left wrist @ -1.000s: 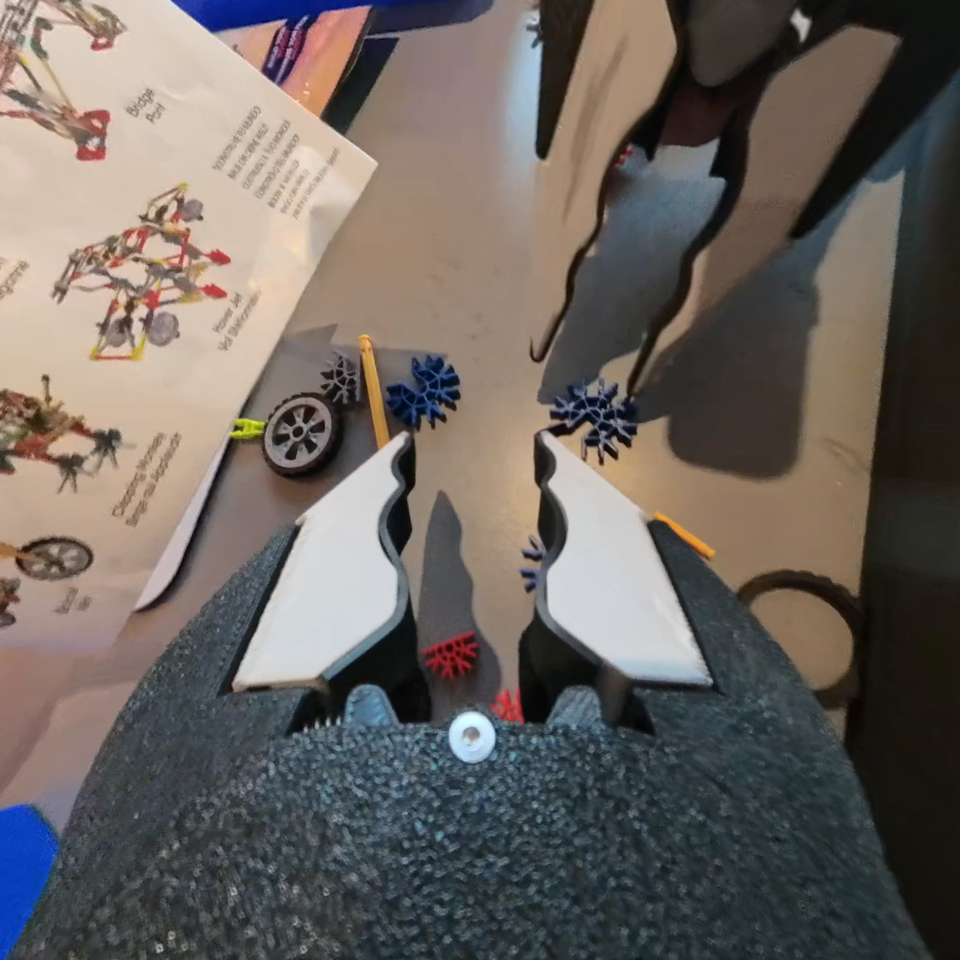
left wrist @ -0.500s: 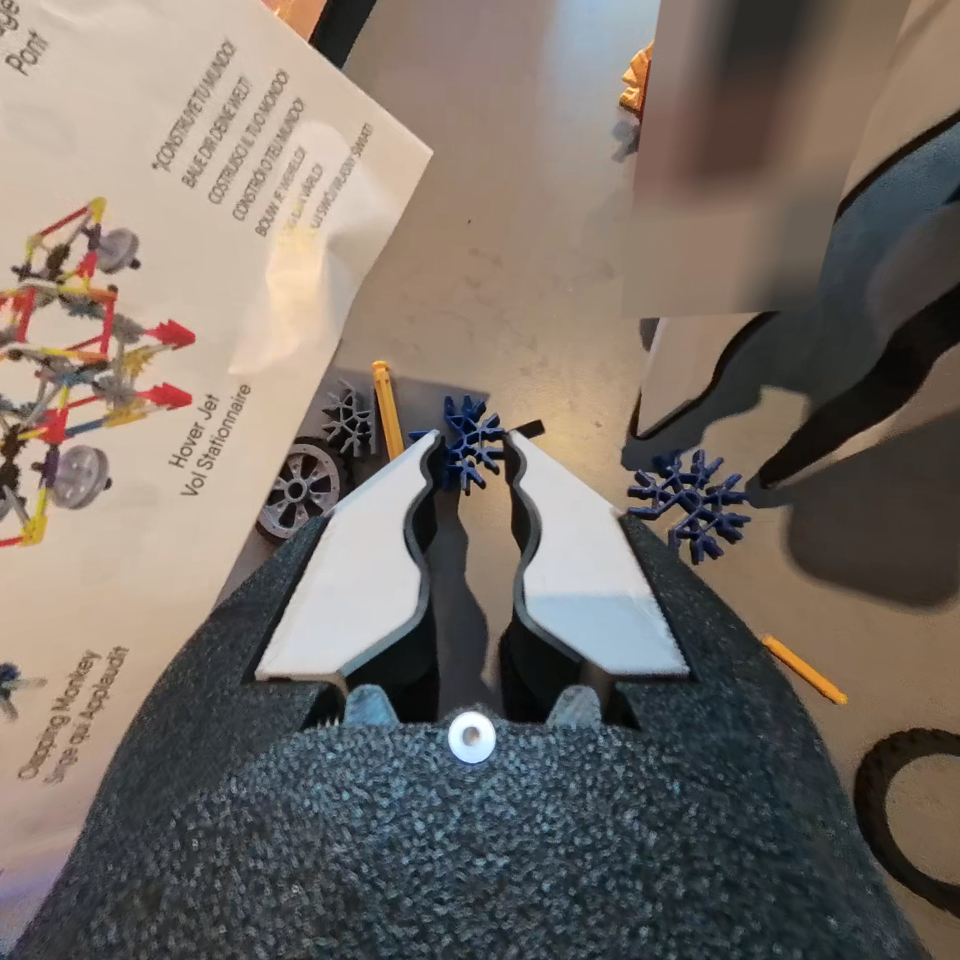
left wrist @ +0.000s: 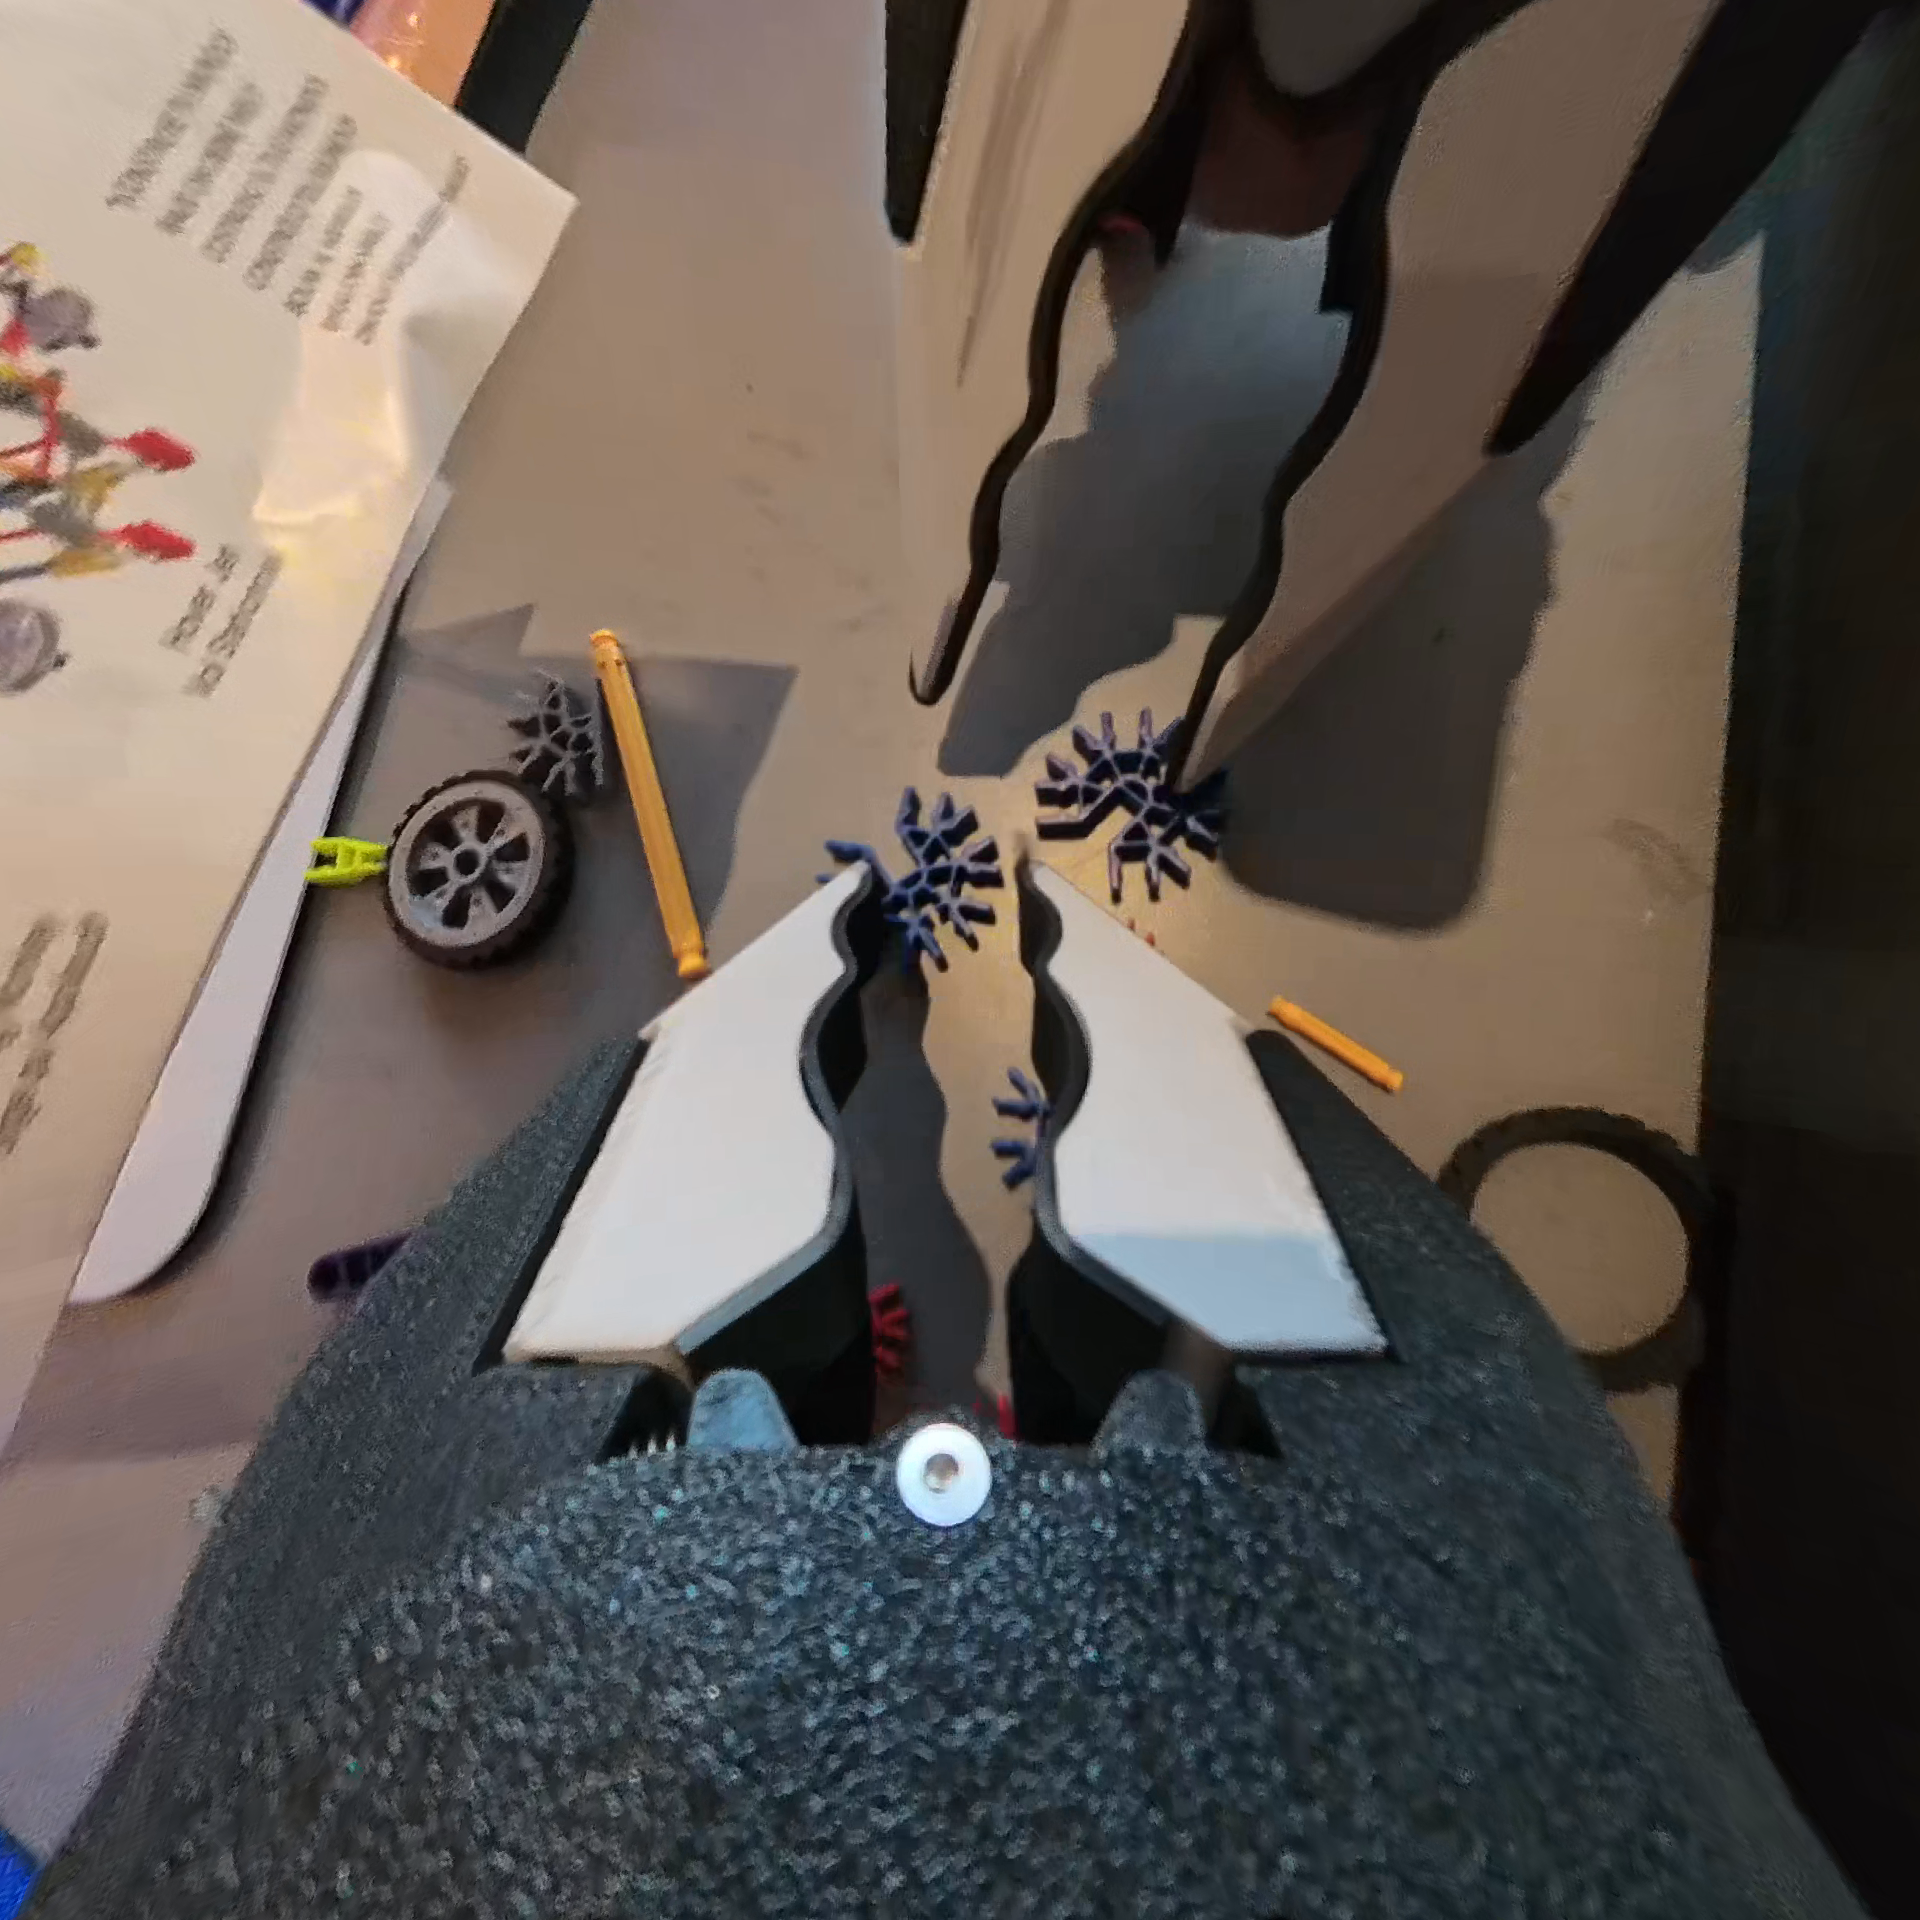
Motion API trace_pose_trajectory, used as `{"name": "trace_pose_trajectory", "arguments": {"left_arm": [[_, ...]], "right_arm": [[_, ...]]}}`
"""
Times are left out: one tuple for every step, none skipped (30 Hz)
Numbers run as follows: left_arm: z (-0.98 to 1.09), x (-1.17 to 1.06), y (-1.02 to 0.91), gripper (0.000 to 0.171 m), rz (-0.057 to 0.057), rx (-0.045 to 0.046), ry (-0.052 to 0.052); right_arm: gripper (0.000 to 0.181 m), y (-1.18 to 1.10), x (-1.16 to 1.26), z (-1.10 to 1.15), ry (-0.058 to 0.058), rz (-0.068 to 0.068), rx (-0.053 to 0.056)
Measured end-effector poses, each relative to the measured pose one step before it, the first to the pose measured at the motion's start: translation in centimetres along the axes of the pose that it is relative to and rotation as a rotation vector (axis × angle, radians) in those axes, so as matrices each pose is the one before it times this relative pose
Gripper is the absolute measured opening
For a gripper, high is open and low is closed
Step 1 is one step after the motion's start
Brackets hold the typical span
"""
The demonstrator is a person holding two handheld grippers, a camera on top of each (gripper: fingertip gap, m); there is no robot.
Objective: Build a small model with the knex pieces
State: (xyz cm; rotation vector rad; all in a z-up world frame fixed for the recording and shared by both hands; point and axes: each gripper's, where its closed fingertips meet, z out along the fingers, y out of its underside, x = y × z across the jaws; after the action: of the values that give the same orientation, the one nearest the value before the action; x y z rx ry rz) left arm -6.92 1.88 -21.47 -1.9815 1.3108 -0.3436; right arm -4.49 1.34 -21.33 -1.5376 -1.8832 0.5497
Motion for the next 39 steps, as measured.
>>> {"name": "trace_pose_trajectory", "arguments": {"left_arm": [[-0.437, -0.169, 0.161, 0.032, -0.0118, 0.00322, -0.0092], [-0.321, -0.228, 0.174, 0.038, -0.0107, 0.00075, -0.0125], [-0.181, -0.214, 0.224, 0.04, -0.0083, -0.00472, -0.0119], [-0.048, -0.069, 0.201, 0.042, -0.0011, -0.00768, -0.0055], [0.061, -0.012, 0.145, 0.042, 0.0052, -0.00825, -0.0047], [0.151, -0.158, 0.175, 0.043, 0.0012, -0.01601, -0.0126], [0.168, -0.104, 0.139, 0.043, 0.005, -0.01583, -0.0101], [0.192, 0.074, 0.068, 0.043, 0.0076, -0.01029, -0.0012], [0.195, 0.118, 0.019, 0.043, 0.0024, -0.00682, 0.0018], [0.184, 0.089, 0.042, 0.042, -0.0026, -0.00764, 0.0028], [0.079, 0.081, -0.077, 0.04, -0.0025, 0.00152, 0.0066], [0.049, -0.193, 0.001, 0.042, -0.0092, -0.00199, -0.0037], [0.064, -0.21, -0.049, 0.044, -0.0127, 0.00189, -0.001], [0.101, -0.026, -0.071, 0.045, -0.015, 0.00313, 0.0115], [0.138, -0.035, -0.066, 0.045, -0.0114, 0.00152, 0.0078], [0.106, 0.0, -0.105, 0.044, -0.0129, 0.00027, 0.0091], [0.123, 0.077, -0.043, 0.043, -0.0061, -0.00426, 0.0119], [0.078, -0.027, -0.076, 0.043, -0.0072, -0.00312, 0.0045], [0.079, -0.028, -0.065, 0.043, -0.0088, -0.00253, 0.0043], [0.083, 0.103, -0.037, 0.041, -0.011, -0.00159, 0.0113], [0.052, 0.214, -0.025, 0.037, -0.0075, 0.00065, 0.0179], [0.05, 0.074, -0.045, 0.035, -0.0005, 0.00531, 0.0047], [0.008, 0.027, -0.011, 0.035, 0.0024, 0.00225, 0.0006], [0.002, 0.079, -0.009, 0.034, 0.0013, 0.00067, 0.0047], [0.028, 0.101, -0.043, 0.032, 0.0089, 0.00247, 0.0036], [0.001, 0.009, -0.056, 0.031, 0.0141, 0.00277, -0.0063], [-0.018, 0.014, -0.013, 0.031, 0.0117, -0.00089, -0.0059], [-0.01, -0.009, -0.013, 0.031, 0.01, 0.00065, -0.0052], [-0.012, 0.008, -0.019, 0.031, 0.0077, 0.00229, -0.0034], [-0.009, 0.006, -0.013, 0.031, 0.0103, 0.00188, -0.0049], [-0.025, 0.005, -0.008, 0.031, 0.0084, -0.00092, -0.0052], [-0.011, -0.008, -0.022, 0.031, 0.0125, -0.00041, -0.007], [-0.009, -0.001, -0.049, 0.031, 0.0193, 0.00142, -0.0102], [-0.017, 0.001, -0.053, 0.031, 0.0245, 0.00096, -0.0132], [-0.042, -0.004, -0.037, 0.031, 0.0266, -0.00142, -0.0148], [-0.033, 0.0, -0.07, 0.031, 0.0275, 0.00093, -0.0154], [-0.036, 0.017, -0.07, 0.031, 0.0345, 0.00367, -0.0183], [-0.063, -0.037, -0.011, 0.031, 0.0329, -0.00114, -0.0208], [-0.102, -0.054, -0.045, 0.031, 0.0299, -0.00108, -0.0216]], "right_arm": [[0.046, -0.095, -0.059, 0.231, -0.0065, 0.0061, 0.008], [0.046, -0.185, 0.005, 0.149, -0.0065, 0.014, 0.0126], [0.047, -0.023, 0.053, 0.18, -0.0074, 0.0169, 0.0063], [0.048, -0.05, 0.088, 0.116, -0.0066, 0.0155, 0.0087], [0.048, -0.018, 0.192, 0.049, 0.0025, 0.0098, 0.0047], [0.049, -0.004, 0.134, 0.033, 0.0005, 0.0082, 0.0036], [0.05, 0.053, -0.018, 0.046, -0.0092, 0.0125, 0.0016], [0.05, 0.056, -0.077, -0.01, -0.0121, 0.0112, 0.0013], [0.048, 0.079, -0.124, -0.057, -0.0126, 0.0054, 0.0002], [0.047, 0.047, -0.17, 0.0, -0.0119, 0.0035, 0.0014], [0.047, 0.009, -0.157, 0.055, -0.0122, 0.0087, 0.0021], [0.047, -0.019, -0.227, 0.081, -0.016, 0.0076, 0.0019], [0.047, -0.051, -0.221, 0.064, -0.0124, 0.0003, 0.0018], [0.047, -0.052, -0.172, 0.069, -0.0082, -0.001, 0.0013], [0.047, -0.049, -0.176, 0.086, -0.0091, 0.0024, 0.0008], [0.046, -0.064, -0.258, 0.108, -0.0129, 0.0025, 0.0017], [0.045, -0.066, -0.27, 0.097, -0.0131, -0.0003, 0.0017], [0.046, -0.037, -0.198, 0.044, -0.0079, -0.0025, 0.0009], [0.046, 0.005, -0.041, -0.001, -0.001, -0.0004, -0.0006], [0.046, 0.027, 0.022, -0.053, 0.0007, 0.0008, -0.0024], [0.046, 0.046, 0.034, -0.059, 0.0023, -0.0011, -0.0024], [0.046, 0.033, -0.006, -0.037, 0.0016, -0.0021, -0.0018], [0.046, 0.017, -0.022, -0.035, 0.0016, -0.0039, -0.0019], [0.046, 0.002, -0.02, -0.045, 0.0023, -0.0053, -0.0026], [0.046, 0.028, -0.001, -0.052, 0.0032, -0.005, -0.0033], [0.046, 0.05, 0.011, -0.099, 0.0045, -0.0063, -0.0041], [0.046, 0.079, 0.036, -0.14, 0.0078, -0.0083, -0.0051], [0.046, 0.091, 0.04, -0.143, 0.0081, -0.0066, -0.0063], [0.046, 0.021, -0.017, -0.141, 0.0051, -0.0067, -0.0031], [0.046, -0.079, -0.01, -0.134, 0.0055, -0.0065, 0.002], [0.046, -0.136, 0.061, -0.161, 0.0068, -0.0022, 0.0049], [0.046, -0.224, 0.041, -0.15, 0.0024, 0.0034, 0.0111], [0.046, -0.263, 0.168, -0.128, 0.0064, 0.0076, 0.0148], [0.046, -0.225, 0.33, -0.111, 0.013, 0.0124, 0.0125], [0.046, -0.179, 0.332, -0.079, 0.0102, 0.0193, 0.0109], [0.046, -0.184, 0.352, -0.043, 0.009, 0.0238, 0.0129], [0.046, -0.192, 0.188, -0.027, -0.0003, 0.0241, 0.0139], [0.046, -0.196, 0.109, -0.002, -0.0036, 0.0232, 0.0134], [0.046, -0.176, 0.195, -0.012, 0.0032, 0.0231, 0.0109]]}}
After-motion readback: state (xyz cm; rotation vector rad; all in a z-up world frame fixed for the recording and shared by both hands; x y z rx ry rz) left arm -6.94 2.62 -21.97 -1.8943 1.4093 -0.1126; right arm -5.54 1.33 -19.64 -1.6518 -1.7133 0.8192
